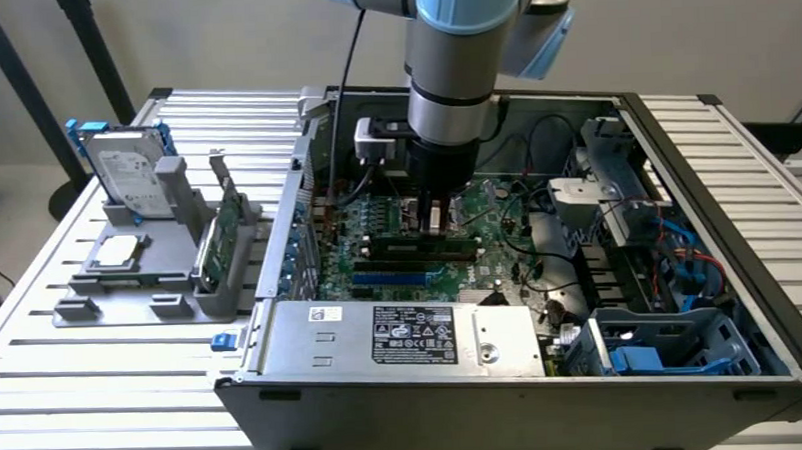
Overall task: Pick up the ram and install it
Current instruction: 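Insert the ram into the slot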
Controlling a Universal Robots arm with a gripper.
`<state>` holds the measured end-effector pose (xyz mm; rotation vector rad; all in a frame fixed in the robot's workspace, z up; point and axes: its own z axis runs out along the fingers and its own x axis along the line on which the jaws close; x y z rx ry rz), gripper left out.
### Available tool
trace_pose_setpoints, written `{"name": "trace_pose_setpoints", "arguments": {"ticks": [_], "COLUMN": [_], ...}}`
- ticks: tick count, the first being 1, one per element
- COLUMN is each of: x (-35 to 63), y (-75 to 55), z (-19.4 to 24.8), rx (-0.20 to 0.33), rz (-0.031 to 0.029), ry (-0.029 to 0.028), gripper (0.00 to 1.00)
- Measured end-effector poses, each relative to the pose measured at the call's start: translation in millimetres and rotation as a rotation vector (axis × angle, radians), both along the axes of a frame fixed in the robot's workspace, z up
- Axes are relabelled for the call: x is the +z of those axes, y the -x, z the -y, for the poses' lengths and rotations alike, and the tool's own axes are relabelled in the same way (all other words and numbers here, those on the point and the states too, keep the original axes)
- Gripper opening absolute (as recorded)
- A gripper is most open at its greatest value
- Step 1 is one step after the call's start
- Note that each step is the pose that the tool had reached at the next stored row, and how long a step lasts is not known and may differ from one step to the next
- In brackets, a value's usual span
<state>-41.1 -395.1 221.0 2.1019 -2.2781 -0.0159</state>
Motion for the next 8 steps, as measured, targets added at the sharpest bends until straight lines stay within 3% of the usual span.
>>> {"name": "trace_pose_setpoints", "arguments": {"ticks": [7, 8], "x": [-0.1, 0.4], "y": [0.0, 0.1], "z": [0.0, -0.1], "rx": [0.0, 0.0], "rz": [0.0003, 0.0003], "ry": [0.0001, 0.0], "gripper": [0.15, 0.22]}}
